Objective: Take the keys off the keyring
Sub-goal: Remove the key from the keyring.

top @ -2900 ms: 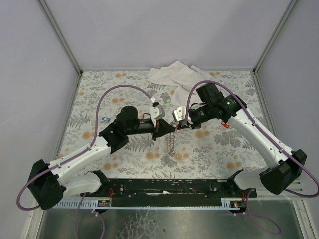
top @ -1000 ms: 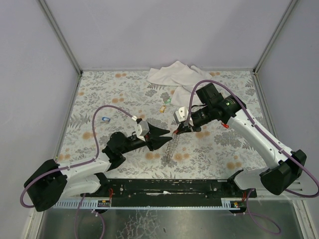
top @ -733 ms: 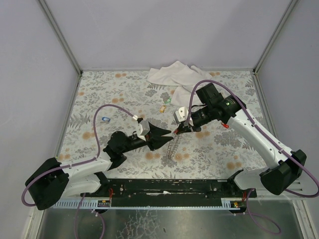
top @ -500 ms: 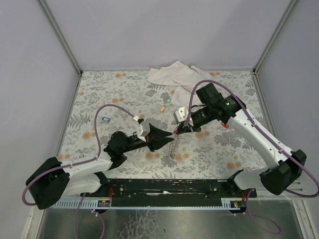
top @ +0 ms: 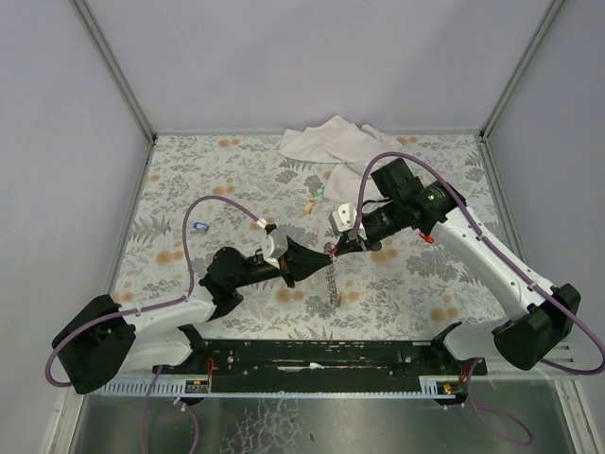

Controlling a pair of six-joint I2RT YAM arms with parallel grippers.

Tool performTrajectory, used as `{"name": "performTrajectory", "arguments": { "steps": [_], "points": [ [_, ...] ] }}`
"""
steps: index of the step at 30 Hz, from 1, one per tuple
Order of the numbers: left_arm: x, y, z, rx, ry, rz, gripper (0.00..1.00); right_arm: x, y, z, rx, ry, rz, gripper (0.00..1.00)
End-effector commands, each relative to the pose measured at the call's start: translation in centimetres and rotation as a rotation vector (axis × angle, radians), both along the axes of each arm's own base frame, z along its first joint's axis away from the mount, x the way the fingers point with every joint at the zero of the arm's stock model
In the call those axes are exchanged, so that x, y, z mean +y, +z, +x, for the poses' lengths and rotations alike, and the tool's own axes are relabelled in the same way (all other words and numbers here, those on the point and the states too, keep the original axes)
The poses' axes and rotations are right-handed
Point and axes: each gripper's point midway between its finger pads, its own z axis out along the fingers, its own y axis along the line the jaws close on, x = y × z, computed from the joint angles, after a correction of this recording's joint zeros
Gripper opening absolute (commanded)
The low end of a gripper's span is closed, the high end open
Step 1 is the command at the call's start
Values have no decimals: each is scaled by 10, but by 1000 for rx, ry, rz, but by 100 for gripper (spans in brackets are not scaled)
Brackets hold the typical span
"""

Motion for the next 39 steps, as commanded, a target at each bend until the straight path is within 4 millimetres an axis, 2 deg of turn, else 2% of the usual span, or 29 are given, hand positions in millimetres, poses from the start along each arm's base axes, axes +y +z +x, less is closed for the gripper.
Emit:
{"name": "performTrajectory", "arguments": {
  "steps": [1, 2, 5, 8, 10, 11, 20, 28, 34, 39],
  "points": [
    [-3, 27, -4, -72, -23, -59, 4, 5, 10, -7, -5, 36, 45, 0],
    [-3, 27, -4, -75, -23, -53, 1, 5, 10, -7, -8, 34, 42, 0],
    [0, 27, -2, -89, -4, -15, 0, 3, 10, -4, -27, 24, 32, 0],
    [1, 15, 1, -105, 4, 114, 0, 1, 11, -2, -46, 13, 23, 0],
    [2, 14, 1, -115, -2, 191, 0, 2, 13, -1, -49, 13, 28, 0],
    [2, 19, 2, -126, -5, 220, 0, 2, 15, -2, -48, 17, 34, 0],
    [2, 15, 5, -17, -50, 462, 0, 7, 33, -3, -47, 17, 74, 0],
    [2, 20, 9, 54, -40, 526, 0, 7, 30, -8, -24, 15, 84, 0],
    [4, 25, 9, 82, -15, 504, 0, 7, 28, -9, -8, 13, 93, 0],
    [5, 25, 6, 70, 8, 399, 22, 9, 29, -13, 11, 25, 104, 0]
  ]
}}
